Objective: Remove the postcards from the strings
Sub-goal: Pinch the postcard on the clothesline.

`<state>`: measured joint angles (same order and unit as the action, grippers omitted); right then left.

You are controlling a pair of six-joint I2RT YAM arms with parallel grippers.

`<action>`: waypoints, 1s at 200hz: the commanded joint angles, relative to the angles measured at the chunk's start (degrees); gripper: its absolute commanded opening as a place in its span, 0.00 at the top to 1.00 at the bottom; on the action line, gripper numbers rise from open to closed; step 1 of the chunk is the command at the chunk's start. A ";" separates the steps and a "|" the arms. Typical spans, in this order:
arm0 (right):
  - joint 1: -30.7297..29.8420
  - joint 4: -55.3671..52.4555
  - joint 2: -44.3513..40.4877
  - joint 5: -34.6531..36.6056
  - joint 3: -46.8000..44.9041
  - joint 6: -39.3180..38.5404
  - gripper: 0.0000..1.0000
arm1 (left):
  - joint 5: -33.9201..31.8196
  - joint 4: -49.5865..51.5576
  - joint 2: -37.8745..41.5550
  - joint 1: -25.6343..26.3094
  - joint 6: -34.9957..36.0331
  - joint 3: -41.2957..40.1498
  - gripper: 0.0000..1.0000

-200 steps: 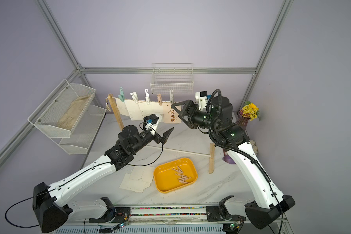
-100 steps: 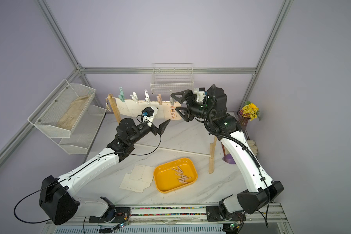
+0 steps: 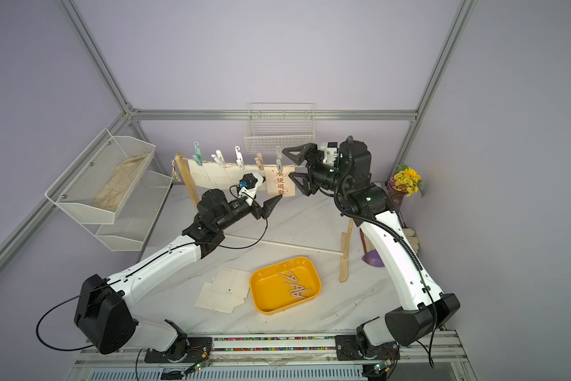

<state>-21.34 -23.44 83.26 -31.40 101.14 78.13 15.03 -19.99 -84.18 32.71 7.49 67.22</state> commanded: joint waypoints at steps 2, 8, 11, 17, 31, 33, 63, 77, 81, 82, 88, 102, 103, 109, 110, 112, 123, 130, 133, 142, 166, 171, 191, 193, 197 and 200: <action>0.24 2.44 0.49 0.41 1.33 3.35 0.11 | 1.60 -2.59 -1.60 -0.45 -0.50 4.25 0.22; 0.22 2.43 0.49 0.50 1.34 3.48 0.11 | 1.67 -2.75 -2.13 -0.45 -0.34 4.53 0.24; 0.20 2.44 0.50 0.46 1.35 3.51 0.11 | 1.63 -2.85 -2.27 -0.45 -0.25 4.66 0.24; 0.17 2.44 0.54 0.55 1.55 3.55 0.11 | 1.53 -3.00 -2.71 -0.46 -0.19 4.84 0.26; 0.20 2.35 0.59 0.75 1.74 3.52 0.11 | 0.94 -3.72 -3.42 -0.55 -0.05 4.94 0.29; 0.17 2.35 0.67 0.78 1.75 3.52 0.11 | 0.74 -3.94 -3.50 -0.54 0.02 4.94 0.29; 0.20 2.20 0.85 1.16 1.98 3.95 0.11 | -1.67 -6.45 -4.70 -0.54 0.24 4.85 0.34; 0.20 2.35 1.11 1.36 1.97 4.47 0.11 | -2.38 -7.71 -5.28 -0.62 0.50 4.85 0.38; 0.24 2.33 1.18 1.46 1.96 4.58 0.11 | -2.68 -8.13 -5.45 -0.63 0.54 4.85 0.38; 0.25 2.34 1.23 1.44 2.00 4.62 0.11 | -2.79 -8.22 -5.50 -0.63 0.66 4.85 0.39; 0.18 2.26 1.31 1.41 2.07 4.83 0.11 | -3.15 -8.73 -5.87 -0.63 0.89 4.85 0.40; 0.24 2.30 1.58 1.30 1.96 5.40 0.11 | -4.02 -9.84 -6.78 -0.71 1.60 5.19 0.42; 0.25 2.28 1.56 1.28 1.95 5.47 0.11 | -4.08 -9.91 -6.83 -0.71 1.67 5.24 0.43; 0.25 2.26 1.64 1.30 1.91 5.67 0.11 | -4.36 -10.30 -7.23 -0.69 1.89 5.36 0.44; 0.21 2.26 1.64 1.32 1.89 5.70 0.11 | -4.46 -10.40 -7.32 -0.71 1.99 5.33 0.44; 0.17 2.26 1.68 1.31 1.83 5.80 0.11 | -4.54 -10.48 -7.49 -0.71 2.00 5.43 0.44; 0.24 2.30 1.75 1.39 1.64 6.28 0.11 | -4.96 -11.34 -8.15 -0.89 2.35 5.71 0.47; 0.19 2.48 1.78 1.45 1.52 6.63 0.11 | -5.44 -11.97 -8.56 -0.89 2.63 5.81 0.49; 0.23 2.59 1.81 1.41 1.47 6.80 0.11 | -5.71 -12.34 -8.76 -0.96 2.72 5.88 0.50; 0.24 2.70 1.88 1.43 1.35 7.19 0.11 | -6.41 -13.21 -9.43 -1.11 2.95 5.99 0.52; 0.24 2.95 2.25 1.37 1.20 8.23 0.11 | -8.74 -15.85 -11.09 -1.42 4.06 6.30 0.58; 0.18 2.94 2.34 1.34 1.19 8.42 0.11 | -9.13 -16.34 -11.45 -1.42 4.32 6.47 0.60; 0.20 3.35 2.60 1.56 0.96 9.44 0.11 | -10.64 -18.58 -12.91 -1.46 6.24 7.00 0.65; 0.17 3.34 2.60 1.59 0.94 9.55 0.11 | -10.76 -18.77 -13.11 -1.47 6.40 7.10 0.66; 0.21 3.40 2.69 1.60 0.92 9.78 0.11 | -11.01 -19.11 -13.34 -1.50 6.59 7.17 0.66; 0.18 3.46 2.77 1.65 0.93 10.03 0.11 | -11.18 -19.46 -13.57 -1.50 6.89 7.27 0.67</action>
<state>-21.26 -22.26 85.45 -30.50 101.71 83.55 6.76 -33.36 -96.60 31.55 11.60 70.46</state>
